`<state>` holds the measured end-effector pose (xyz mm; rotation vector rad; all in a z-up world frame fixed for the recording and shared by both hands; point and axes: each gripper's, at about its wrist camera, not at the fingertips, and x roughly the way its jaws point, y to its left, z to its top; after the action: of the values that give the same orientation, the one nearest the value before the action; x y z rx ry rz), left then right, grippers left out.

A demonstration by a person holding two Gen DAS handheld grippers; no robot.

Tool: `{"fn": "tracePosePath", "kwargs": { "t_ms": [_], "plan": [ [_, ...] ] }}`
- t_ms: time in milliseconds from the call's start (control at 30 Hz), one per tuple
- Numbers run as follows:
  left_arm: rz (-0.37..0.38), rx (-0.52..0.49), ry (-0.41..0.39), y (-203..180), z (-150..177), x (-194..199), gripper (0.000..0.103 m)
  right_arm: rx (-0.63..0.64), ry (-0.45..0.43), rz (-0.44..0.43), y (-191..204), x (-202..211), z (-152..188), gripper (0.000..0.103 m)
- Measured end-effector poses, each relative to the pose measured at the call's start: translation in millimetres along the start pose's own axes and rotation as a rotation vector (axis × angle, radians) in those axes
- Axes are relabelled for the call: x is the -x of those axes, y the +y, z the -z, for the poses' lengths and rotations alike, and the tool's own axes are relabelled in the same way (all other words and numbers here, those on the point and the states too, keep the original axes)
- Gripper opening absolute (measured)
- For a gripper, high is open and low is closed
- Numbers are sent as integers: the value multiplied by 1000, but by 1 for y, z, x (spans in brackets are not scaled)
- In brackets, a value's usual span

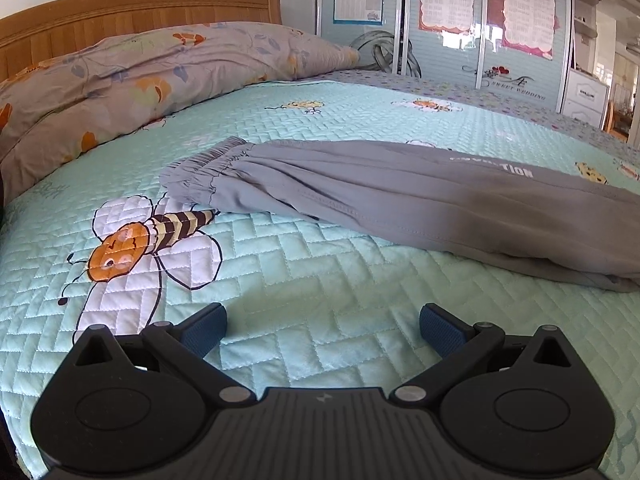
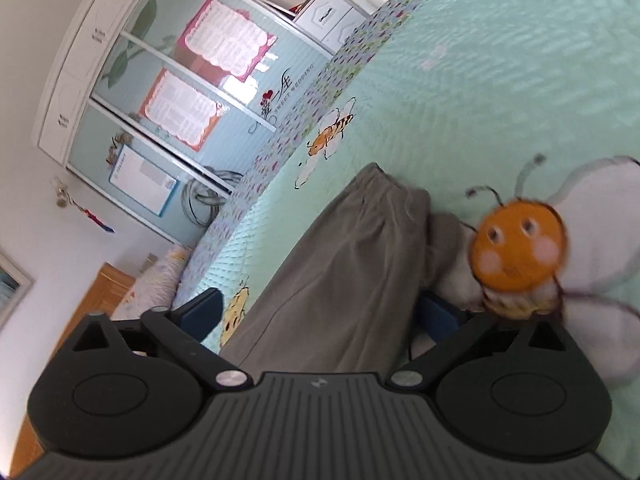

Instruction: Fold clothes

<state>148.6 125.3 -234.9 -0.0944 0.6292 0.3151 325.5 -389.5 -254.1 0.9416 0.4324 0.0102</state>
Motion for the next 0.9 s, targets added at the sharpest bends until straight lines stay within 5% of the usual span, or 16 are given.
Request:
{"fn": "tracePosePath", "kwargs": {
  "t_ms": [167, 200, 300, 333, 633, 900],
  "plan": [
    [-3, 3, -1, 0, 1, -2, 103, 50, 2, 34, 10, -14, -6, 102],
    [-3, 3, -1, 0, 1, -3, 103, 74, 0, 47, 13, -14, -5, 91],
    [-7, -2, -2, -1, 1, -3, 103, 124, 16, 142, 12, -14, -4, 24],
    [-8, -3, -3, -1, 1, -3, 103, 133, 20, 179, 11, -13, -3, 17],
    [-2, 4, -4, -1, 1, -3, 103, 344, -9, 247, 51, -10, -3, 9],
    [17, 24, -6, 3, 1, -3, 103, 649, -30, 261, 134, -18, 18, 7]
  ]
}}
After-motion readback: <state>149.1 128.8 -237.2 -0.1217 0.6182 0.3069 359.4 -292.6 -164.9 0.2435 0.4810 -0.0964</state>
